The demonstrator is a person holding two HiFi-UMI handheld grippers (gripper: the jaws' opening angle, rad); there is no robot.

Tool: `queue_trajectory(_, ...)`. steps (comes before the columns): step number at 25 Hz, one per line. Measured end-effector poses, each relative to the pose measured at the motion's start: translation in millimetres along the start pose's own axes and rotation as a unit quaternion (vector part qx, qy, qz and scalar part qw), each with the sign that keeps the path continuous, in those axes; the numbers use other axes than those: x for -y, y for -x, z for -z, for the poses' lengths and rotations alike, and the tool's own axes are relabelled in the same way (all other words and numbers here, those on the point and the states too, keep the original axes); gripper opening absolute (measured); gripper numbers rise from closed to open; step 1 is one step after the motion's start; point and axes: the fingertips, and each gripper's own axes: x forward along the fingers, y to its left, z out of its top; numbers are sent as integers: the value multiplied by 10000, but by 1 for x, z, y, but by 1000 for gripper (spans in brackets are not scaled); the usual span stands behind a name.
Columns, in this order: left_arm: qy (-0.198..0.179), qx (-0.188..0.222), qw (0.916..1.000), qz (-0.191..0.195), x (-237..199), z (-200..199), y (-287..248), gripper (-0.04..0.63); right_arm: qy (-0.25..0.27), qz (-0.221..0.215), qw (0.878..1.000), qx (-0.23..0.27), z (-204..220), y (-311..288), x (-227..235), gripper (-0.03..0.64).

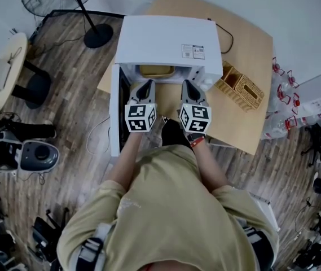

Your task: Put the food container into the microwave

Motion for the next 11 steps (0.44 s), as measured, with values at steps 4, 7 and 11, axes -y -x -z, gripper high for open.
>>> queue_trajectory(4, 88, 52, 9999, -21, -2, 0, 1, 26, 12, 0, 10000, -66, 2, -3, 1, 24)
queue_trajectory(7, 135, 70, 9999, -32, -7, 0, 2, 25, 23, -17, 10000, -94, 4, -5, 1, 24)
queue_trajectory(11, 104, 7, 9999, -26, -16, 3, -1, 25, 21, 38, 9999, -124, 7, -8, 6, 25)
